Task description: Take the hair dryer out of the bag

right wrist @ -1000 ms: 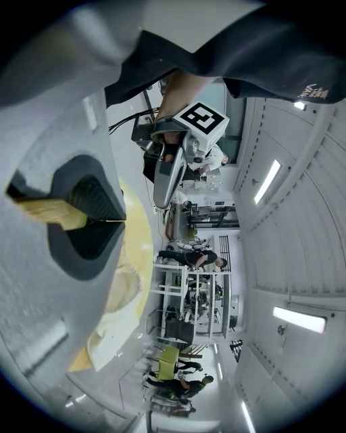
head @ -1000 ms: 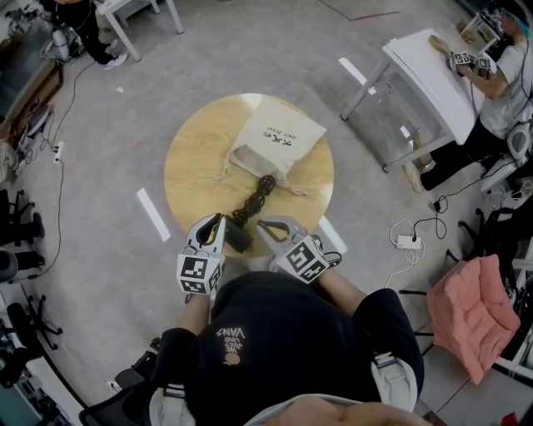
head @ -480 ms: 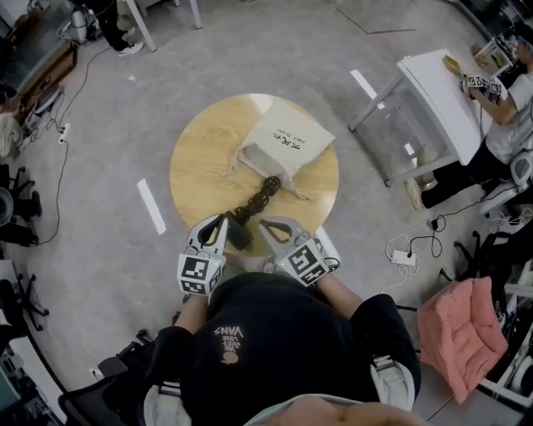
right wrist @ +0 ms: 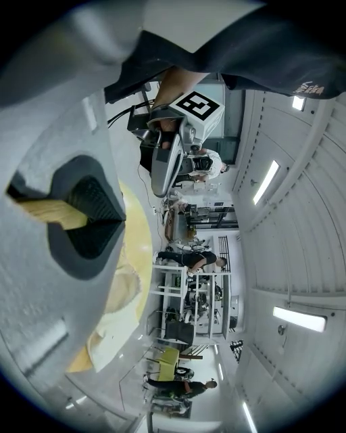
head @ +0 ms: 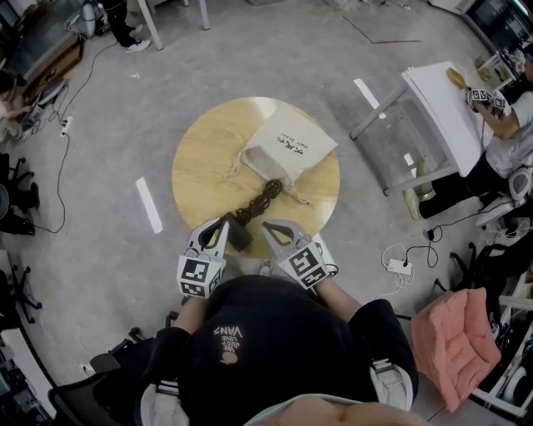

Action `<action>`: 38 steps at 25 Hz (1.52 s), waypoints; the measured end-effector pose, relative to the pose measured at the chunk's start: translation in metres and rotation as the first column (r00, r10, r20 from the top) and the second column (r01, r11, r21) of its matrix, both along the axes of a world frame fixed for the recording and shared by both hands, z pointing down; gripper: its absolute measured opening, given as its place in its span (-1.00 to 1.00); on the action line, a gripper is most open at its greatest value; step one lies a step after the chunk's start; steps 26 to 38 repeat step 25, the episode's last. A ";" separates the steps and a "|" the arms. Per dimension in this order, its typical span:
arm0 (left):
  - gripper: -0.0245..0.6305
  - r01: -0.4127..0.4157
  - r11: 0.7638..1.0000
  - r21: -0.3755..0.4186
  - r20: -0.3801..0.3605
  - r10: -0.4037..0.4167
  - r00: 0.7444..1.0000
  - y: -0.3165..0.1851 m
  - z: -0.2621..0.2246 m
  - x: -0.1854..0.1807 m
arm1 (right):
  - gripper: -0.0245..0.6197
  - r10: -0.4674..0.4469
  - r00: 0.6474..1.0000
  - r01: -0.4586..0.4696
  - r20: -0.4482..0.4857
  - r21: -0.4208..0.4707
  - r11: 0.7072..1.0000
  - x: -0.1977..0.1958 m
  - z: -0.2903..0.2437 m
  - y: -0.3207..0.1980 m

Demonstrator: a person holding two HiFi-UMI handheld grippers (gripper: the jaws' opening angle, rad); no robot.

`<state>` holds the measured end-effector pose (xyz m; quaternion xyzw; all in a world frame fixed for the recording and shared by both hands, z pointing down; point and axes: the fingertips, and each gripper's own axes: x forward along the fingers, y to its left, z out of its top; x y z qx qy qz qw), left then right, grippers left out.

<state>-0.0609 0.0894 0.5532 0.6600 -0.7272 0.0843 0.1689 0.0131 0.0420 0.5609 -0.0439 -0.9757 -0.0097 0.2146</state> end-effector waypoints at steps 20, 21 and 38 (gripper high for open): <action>-0.83 0.003 1.000 0.007 -0.009 -0.003 1.000 -0.005 0.001 0.001 | -0.94 0.008 1.000 -0.008 -0.001 -0.028 1.000 -0.001 0.006 -0.005; -0.84 0.004 1.000 0.007 -0.010 -0.003 1.000 -0.005 0.002 0.001 | -0.94 0.008 1.000 -0.008 -0.001 -0.028 1.000 -0.001 0.007 -0.006; -0.84 0.005 1.000 0.008 -0.013 -0.005 1.000 -0.005 0.001 0.001 | -0.94 0.009 1.000 -0.009 -0.003 -0.027 1.000 -0.001 0.006 -0.006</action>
